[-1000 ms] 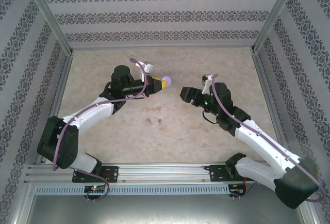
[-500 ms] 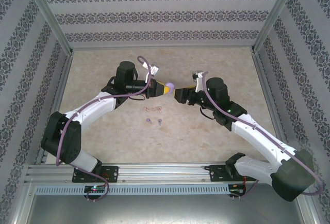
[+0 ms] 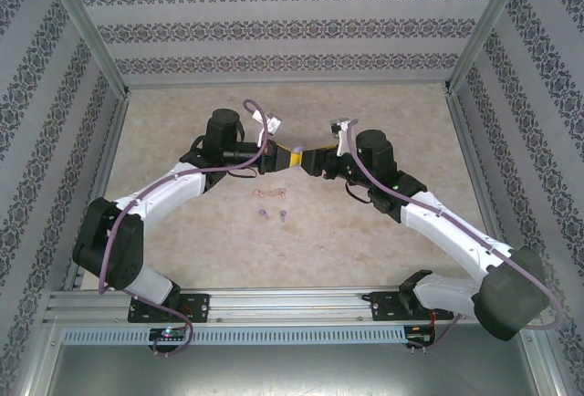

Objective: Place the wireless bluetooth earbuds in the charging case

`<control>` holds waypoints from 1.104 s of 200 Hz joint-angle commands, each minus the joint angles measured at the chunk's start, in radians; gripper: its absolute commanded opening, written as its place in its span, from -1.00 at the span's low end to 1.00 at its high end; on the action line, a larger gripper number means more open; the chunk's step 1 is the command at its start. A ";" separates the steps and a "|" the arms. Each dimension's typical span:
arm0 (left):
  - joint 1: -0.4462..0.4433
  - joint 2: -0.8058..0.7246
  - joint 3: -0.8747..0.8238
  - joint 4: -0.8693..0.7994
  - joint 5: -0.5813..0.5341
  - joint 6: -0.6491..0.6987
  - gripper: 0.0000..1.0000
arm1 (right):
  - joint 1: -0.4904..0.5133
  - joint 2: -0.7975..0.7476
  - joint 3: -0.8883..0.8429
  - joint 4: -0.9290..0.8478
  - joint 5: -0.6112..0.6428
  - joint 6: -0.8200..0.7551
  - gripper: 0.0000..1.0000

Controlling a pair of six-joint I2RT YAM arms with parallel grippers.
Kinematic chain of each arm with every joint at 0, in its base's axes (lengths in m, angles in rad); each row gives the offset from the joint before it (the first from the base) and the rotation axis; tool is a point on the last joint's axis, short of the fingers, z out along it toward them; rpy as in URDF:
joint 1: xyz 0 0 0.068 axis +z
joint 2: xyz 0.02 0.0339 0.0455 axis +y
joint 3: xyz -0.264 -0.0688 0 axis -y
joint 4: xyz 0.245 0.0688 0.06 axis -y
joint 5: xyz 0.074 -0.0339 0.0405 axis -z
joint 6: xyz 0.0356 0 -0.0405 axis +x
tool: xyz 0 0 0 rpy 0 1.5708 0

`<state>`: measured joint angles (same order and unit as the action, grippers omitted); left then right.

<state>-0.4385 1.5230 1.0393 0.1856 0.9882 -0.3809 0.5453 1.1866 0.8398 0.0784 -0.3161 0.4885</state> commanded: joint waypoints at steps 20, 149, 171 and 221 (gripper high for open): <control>-0.010 -0.085 0.006 0.036 0.018 0.007 -1.00 | -0.061 0.026 -0.111 0.077 0.011 0.033 0.20; -0.011 -0.081 -0.050 0.155 0.024 -0.056 -1.00 | -0.113 -0.080 -0.083 0.102 -0.269 0.068 0.14; -0.011 -0.078 -0.063 0.210 0.027 -0.096 -1.00 | -0.113 -0.051 -0.072 0.147 -0.289 0.092 0.06; -0.009 -0.070 -0.073 0.260 0.032 -0.131 -1.00 | -0.113 -0.023 -0.063 0.191 -0.290 0.116 -0.04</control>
<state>-0.4438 1.4479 0.9745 0.3550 0.9936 -0.4793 0.4400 1.1522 0.7437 0.2077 -0.5777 0.5858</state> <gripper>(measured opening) 0.154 0.487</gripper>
